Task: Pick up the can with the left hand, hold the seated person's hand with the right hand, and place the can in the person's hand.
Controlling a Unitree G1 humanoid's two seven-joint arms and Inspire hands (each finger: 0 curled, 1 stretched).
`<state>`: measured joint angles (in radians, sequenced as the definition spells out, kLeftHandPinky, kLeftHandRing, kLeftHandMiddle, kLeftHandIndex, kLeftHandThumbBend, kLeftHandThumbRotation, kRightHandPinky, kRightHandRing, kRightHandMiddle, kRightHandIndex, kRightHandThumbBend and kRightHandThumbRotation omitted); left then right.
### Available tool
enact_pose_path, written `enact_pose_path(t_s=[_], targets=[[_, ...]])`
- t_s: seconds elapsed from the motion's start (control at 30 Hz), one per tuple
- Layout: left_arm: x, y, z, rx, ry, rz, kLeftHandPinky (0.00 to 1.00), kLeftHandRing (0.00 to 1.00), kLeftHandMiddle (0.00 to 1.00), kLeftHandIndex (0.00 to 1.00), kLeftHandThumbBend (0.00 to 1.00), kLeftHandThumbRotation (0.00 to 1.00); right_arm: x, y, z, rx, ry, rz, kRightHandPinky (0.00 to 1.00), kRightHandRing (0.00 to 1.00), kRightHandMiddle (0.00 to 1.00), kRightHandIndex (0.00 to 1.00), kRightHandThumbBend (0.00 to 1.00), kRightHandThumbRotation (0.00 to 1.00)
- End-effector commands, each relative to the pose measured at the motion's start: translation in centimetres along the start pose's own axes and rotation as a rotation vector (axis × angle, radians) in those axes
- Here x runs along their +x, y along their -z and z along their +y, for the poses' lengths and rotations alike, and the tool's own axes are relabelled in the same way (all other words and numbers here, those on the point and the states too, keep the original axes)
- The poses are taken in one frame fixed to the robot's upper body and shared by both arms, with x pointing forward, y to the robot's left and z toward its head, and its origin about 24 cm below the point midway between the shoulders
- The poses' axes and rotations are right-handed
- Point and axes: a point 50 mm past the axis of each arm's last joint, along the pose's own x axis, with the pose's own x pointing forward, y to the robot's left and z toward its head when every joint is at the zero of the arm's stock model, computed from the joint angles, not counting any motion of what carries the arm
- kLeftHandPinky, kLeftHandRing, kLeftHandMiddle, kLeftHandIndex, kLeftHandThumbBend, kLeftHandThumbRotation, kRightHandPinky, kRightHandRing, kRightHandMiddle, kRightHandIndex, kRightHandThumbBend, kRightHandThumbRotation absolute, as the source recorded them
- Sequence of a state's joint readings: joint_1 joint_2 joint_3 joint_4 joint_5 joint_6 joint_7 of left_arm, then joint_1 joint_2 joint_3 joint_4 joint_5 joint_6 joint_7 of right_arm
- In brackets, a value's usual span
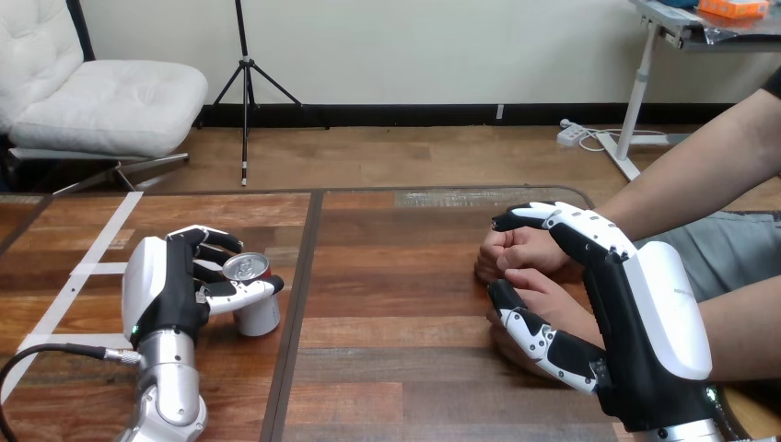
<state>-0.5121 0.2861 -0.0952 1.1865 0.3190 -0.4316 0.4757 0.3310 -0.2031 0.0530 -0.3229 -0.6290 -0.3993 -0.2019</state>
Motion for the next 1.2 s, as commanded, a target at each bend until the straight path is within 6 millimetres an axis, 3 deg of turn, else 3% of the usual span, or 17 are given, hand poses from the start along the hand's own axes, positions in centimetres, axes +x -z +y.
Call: enact_pose_path(t_s=[0.0, 1.17], targets=[[1.44, -2.81, 0.52, -0.064, -0.058, -0.098, 0.4, 0.42, 0.47, 0.53, 0.67, 0.0, 1.32, -0.51, -0.79, -0.008, 0.04, -0.061, 0.86, 0.82, 0.77, 0.69, 0.41, 0.0], [1.04, -2.73, 0.56, -0.058, -0.085, -0.135, 0.41, 0.43, 0.48, 0.53, 0.68, 0.0, 1.3, -0.49, -0.76, -0.002, 0.047, -0.063, 0.85, 0.82, 0.77, 0.71, 0.42, 0.0]])
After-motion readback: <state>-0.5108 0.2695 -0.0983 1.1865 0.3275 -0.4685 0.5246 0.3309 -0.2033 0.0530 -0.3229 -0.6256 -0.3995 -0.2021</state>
